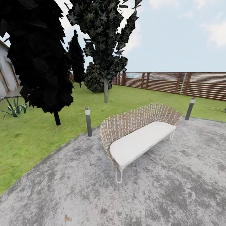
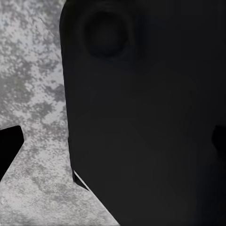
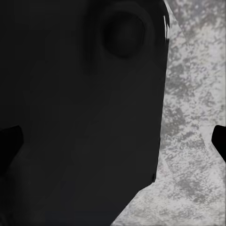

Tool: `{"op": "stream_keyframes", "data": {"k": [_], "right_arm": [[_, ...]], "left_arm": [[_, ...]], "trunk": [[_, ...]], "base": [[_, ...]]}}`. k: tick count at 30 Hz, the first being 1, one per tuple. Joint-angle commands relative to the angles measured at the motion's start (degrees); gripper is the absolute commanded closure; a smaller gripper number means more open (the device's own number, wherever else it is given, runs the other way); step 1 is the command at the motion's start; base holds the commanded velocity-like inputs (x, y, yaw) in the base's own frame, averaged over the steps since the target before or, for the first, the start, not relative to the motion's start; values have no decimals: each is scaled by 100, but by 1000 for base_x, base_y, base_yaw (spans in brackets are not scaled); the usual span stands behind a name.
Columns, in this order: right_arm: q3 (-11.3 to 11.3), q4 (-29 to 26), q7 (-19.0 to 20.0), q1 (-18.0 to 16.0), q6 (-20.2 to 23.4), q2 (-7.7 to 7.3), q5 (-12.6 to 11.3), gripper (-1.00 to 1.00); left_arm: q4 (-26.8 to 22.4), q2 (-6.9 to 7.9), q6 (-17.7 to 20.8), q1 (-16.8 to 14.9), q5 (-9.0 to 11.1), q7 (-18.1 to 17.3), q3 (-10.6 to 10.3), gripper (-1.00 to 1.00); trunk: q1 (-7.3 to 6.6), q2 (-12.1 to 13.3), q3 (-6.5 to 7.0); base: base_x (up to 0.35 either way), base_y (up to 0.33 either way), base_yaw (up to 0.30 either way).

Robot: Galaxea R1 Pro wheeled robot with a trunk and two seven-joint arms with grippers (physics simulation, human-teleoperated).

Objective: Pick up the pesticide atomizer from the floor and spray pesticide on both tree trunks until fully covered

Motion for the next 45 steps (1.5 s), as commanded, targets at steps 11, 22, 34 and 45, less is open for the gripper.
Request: {"op": "stream_keyframes", "data": {"k": [11,22,34,45], "right_arm": [[11,-192,-24,-10,-16,61,5,-100],[-14,-449,-30,-10,-365,-197,4,-100],[-35,-2727,-32,-55,-1814,-721,-7,-100],[-10,-3002,15,-616,-1820,-642,-29,-100]], "left_arm": [[-54,37,-6,8,37,55,25,-100],[-349,182,-267,-43,22,108,2,-100],[-854,413,-1432,-918,51,125,8,-100],[-1377,331,-1458,-1393,54,126,12,-100]], "trunk": [[1,3,1],[1,3,1],[1,3,1],[1,3,1]], "base": [[0,0,0],[0,0,0],[0,0,0],[0,0,0]]}}
